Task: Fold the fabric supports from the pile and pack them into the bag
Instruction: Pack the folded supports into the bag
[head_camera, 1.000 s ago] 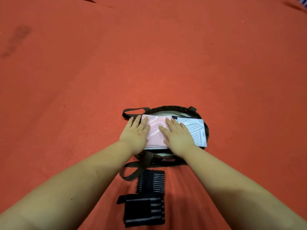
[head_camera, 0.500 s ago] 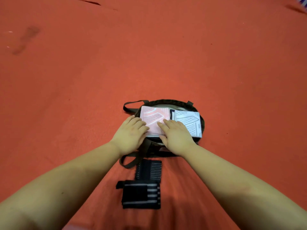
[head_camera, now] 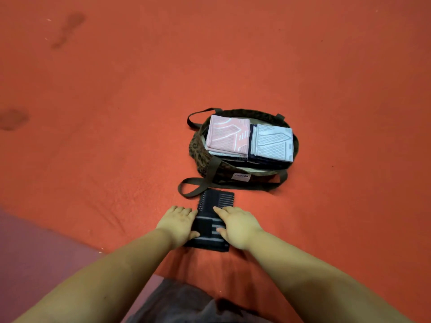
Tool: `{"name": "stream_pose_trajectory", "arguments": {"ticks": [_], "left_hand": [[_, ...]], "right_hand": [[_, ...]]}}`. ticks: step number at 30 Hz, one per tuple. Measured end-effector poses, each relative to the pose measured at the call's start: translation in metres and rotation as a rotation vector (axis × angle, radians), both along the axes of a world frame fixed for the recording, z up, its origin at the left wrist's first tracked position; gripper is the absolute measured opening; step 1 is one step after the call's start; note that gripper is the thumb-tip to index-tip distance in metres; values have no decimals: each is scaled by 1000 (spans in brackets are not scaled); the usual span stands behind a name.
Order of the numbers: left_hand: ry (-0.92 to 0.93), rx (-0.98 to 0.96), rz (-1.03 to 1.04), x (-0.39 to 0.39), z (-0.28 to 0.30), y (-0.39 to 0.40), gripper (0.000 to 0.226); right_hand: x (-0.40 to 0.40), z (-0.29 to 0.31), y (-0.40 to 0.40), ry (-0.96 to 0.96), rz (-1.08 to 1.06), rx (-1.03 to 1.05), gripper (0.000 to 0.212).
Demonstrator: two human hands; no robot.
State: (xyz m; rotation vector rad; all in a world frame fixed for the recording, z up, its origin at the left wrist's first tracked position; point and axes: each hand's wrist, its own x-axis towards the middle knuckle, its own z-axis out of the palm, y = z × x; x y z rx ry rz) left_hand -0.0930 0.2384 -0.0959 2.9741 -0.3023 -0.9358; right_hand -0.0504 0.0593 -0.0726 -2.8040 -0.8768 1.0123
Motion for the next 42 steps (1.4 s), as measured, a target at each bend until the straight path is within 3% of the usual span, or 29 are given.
{"name": "stream_pose_trajectory", "arguments": {"ticks": [8,13,18,22,24,25,27,29,31,34,38,42], "left_hand": [[-1,-61,119,-3,-19,-6,70],[-17,-187,160,-8,-27,-3,73],[-18,-338,141,-14,-32,1,74],[-47,-503,515,-23,-35,-3,91],[2,-544,699,-26,-35,-4,101],[4,-473,698,-26,-33,-4,104],[-61,-187,512,-23,-28,-4,109],[-118,-51,299,-20,-22,-4,109],[-104,-36,145,-16,-16,-7,103],[-86,-82,90,-15,-7,-16,81],[-225,-116,16,-15,1,-44,54],[-188,-71,-31,-17,-8,-82,54]], "right_hand": [[-18,-25,-5,126,-185,-22,67],[-26,-40,3,229,-657,199,71],[-24,-48,9,327,-1103,291,56],[-24,-62,10,406,-1205,284,50],[-25,-64,10,454,-1178,300,45],[-26,-63,9,468,-1135,297,44],[-28,-62,6,468,-1017,290,44],[-31,-57,2,402,-850,278,41],[-37,-49,-4,262,-630,253,36],[-43,-30,-19,65,-386,265,30],[-44,-8,-49,-132,-250,213,29],[-47,-13,-75,-193,-145,40,32]]}}
